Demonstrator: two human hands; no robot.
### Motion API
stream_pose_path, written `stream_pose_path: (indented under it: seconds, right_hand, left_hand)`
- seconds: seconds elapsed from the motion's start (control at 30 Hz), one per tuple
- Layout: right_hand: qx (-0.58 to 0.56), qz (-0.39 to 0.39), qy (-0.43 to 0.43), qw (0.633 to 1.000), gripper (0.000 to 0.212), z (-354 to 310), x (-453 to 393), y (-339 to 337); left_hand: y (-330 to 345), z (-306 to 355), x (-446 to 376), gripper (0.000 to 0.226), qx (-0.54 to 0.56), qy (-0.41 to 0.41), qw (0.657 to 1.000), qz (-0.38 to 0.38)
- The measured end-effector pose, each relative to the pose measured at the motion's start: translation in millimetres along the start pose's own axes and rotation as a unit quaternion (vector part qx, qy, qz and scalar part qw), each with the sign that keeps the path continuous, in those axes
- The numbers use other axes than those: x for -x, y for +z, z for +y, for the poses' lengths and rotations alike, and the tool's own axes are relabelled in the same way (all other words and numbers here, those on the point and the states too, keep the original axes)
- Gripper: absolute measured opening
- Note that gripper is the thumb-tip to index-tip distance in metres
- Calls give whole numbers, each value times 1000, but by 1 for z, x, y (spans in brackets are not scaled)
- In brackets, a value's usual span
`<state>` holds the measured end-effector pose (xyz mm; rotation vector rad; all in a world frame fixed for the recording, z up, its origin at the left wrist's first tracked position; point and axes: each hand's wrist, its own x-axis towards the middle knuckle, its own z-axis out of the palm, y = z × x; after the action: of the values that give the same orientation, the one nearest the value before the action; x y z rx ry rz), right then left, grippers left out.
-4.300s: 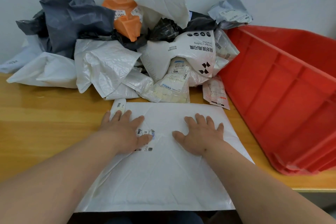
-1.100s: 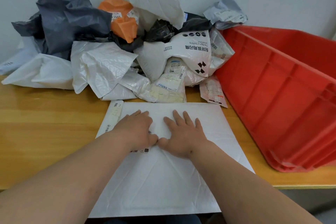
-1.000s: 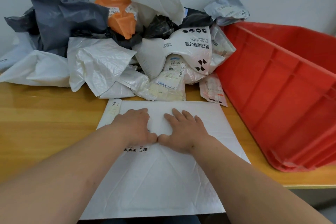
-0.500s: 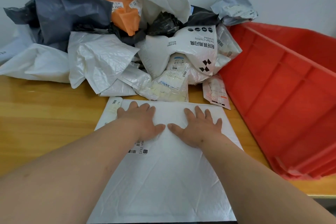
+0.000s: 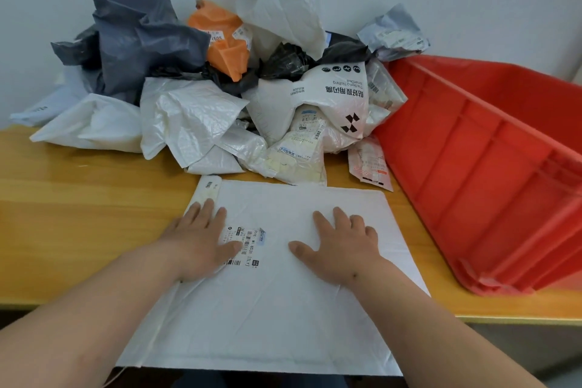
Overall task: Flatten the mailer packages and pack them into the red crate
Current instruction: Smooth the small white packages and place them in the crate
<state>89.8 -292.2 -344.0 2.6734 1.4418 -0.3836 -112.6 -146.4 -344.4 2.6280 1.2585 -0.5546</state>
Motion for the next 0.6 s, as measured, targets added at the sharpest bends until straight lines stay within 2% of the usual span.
stream_pose_path:
  seconds: [0.13, 0.2, 0.27, 0.33, 0.4, 0.47, 0.53, 0.6]
  right_hand:
    - [-18, -19, -6, 1000, 89, 1, 8, 12]
    - [-34, -17, -16, 999, 86, 4, 12, 9]
    - [-57, 1, -9, 998, 80, 10, 16, 5]
    - [-69, 41, 51, 995, 78, 21, 20, 3]
    - [-91, 46, 132, 986, 82, 34, 26, 1]
    - [-115, 19, 167, 979, 87, 44, 34, -2]
    - [-131, 10, 173, 976, 89, 49, 39, -4]
    - [-152, 25, 176, 972, 88, 51, 44, -6]
  left_hand:
    - [12, 1, 5, 81, 6, 13, 1000, 9]
    - [14, -2, 7, 75, 73, 18, 996, 42]
    - [17, -9, 7, 72, 184, -19, 976, 111]
    - [19, -15, 8, 73, 216, -86, 959, 163]
    - [16, -18, 14, 68, 196, -134, 960, 147]
    - [11, -19, 17, 54, 200, -145, 960, 132]
    - [5, -20, 18, 36, 262, -155, 943, 132]
    - [1, -19, 25, 27, 365, -171, 908, 114]
